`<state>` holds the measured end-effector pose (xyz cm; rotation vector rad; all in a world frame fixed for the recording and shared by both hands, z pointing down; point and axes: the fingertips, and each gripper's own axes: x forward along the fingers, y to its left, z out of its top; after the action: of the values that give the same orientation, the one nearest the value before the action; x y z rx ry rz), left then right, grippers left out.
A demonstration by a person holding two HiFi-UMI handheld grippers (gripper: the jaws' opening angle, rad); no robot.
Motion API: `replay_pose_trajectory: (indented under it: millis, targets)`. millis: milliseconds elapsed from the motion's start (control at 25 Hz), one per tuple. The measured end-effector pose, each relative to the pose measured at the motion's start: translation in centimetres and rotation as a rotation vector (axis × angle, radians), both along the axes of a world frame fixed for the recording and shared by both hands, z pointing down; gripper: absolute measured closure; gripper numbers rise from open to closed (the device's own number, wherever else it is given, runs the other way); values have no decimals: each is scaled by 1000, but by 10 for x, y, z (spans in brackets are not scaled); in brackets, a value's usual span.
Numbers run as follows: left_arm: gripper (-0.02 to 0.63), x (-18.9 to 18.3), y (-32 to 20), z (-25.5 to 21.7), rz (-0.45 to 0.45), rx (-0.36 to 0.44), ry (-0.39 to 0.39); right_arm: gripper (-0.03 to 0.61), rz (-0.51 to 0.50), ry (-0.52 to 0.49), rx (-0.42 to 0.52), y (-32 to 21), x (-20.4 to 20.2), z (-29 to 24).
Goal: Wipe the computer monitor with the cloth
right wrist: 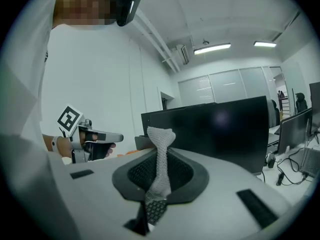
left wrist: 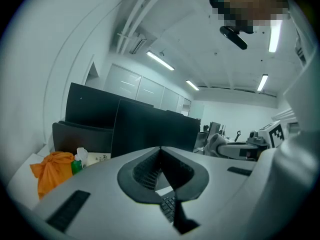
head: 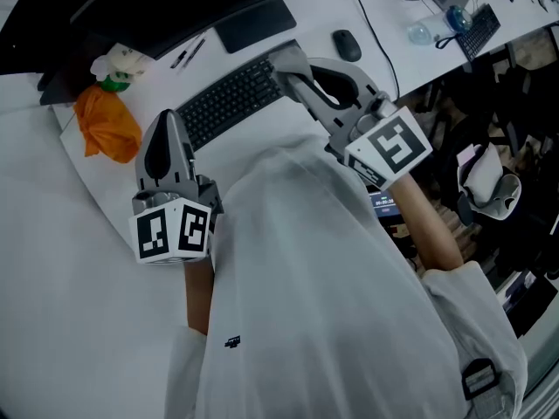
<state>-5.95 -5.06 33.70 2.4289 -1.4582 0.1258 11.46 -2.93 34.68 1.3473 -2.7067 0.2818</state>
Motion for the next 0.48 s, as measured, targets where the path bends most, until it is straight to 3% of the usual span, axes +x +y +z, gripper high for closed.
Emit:
replay_pose_trajectory:
  millis: [480]
  targets:
    - [595, 9, 5, -3, 10, 6, 3, 540, 1, 21, 4, -1, 1, -6]
